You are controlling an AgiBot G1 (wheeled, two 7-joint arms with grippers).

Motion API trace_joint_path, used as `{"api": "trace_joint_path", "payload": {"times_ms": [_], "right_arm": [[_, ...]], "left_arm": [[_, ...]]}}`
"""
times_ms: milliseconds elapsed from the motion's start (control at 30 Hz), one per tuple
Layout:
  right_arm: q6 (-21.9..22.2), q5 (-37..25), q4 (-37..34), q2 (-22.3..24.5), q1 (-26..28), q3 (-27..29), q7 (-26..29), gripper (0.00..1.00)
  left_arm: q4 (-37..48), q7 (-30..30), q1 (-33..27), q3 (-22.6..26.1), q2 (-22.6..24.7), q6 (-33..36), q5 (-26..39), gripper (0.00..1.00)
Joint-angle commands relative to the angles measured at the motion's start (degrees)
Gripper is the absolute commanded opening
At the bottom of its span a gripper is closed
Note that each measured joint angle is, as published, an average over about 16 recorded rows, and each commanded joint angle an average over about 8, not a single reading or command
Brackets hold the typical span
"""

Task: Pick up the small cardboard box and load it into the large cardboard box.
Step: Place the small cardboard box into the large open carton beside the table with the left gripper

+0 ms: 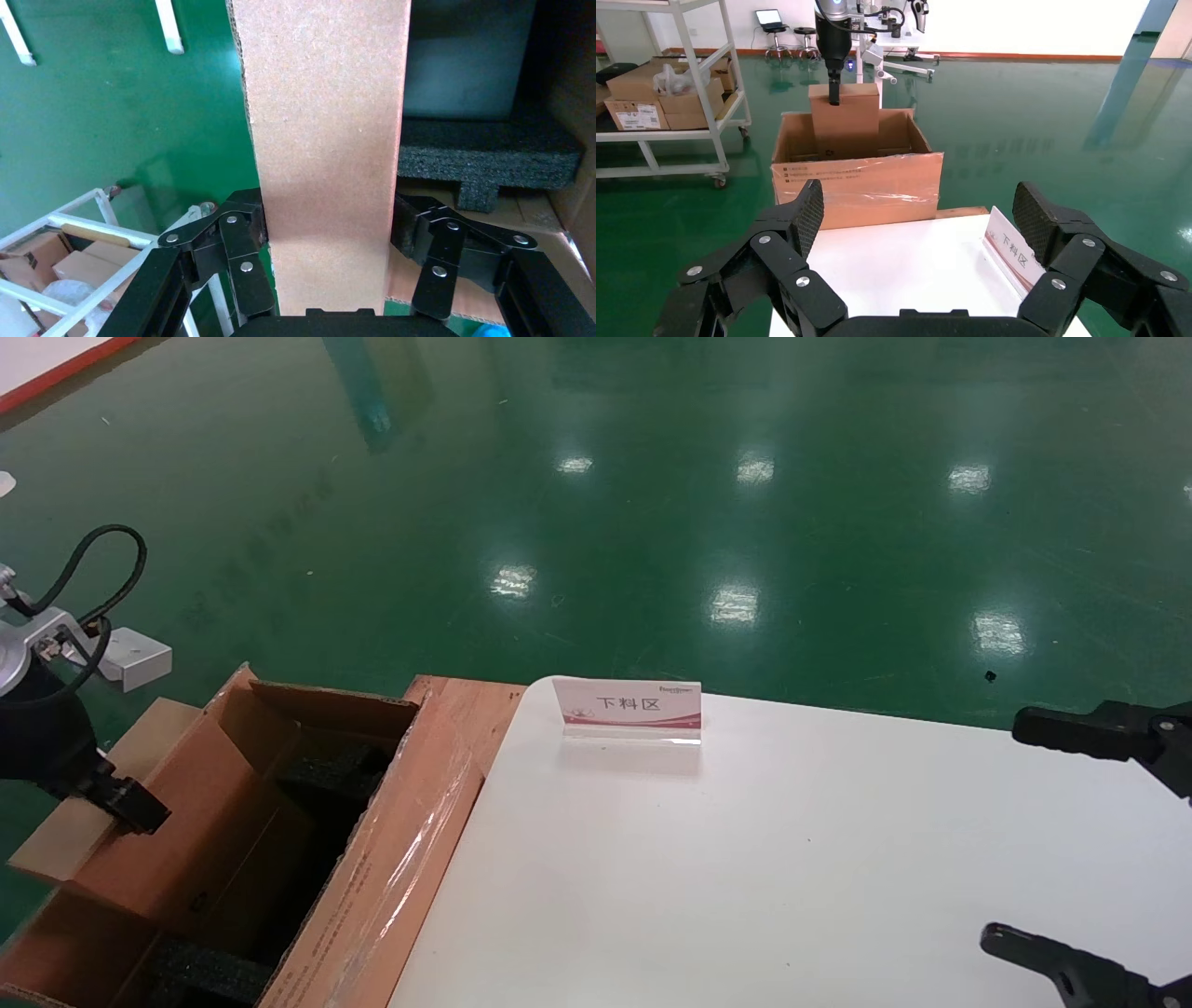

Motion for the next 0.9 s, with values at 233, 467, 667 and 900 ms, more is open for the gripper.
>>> {"api": "trace_joint_path", "payload": {"times_ms": [233,467,667,900], "right_arm": [[0.0,0.0,0.0,0.0,0.0,0.0,0.0,1.00],[0.0,0.0,0.0,0.0,0.0,0.0,0.0,1.00],[0.0,0.0,0.0,0.0,0.0,-0.1,0.0,1.00],[0.0,0.1,0.0,0.0,0.0,-0.1,0.0,1.00]], "left_arm": [[2.2,0.6,3.0,-0.1,0.6,-1.7,0.1,0.00],[4.9,1.4,6.0,-0.4,1.2,-2.9,-0.3,0.00],[7.6,2.0,8.7,-0.6,1.7,-3.5,-1.0,0.00],[10.0,2.8,12.3,-1.0,2.3,-4.2,-2.4,0.00]]}}
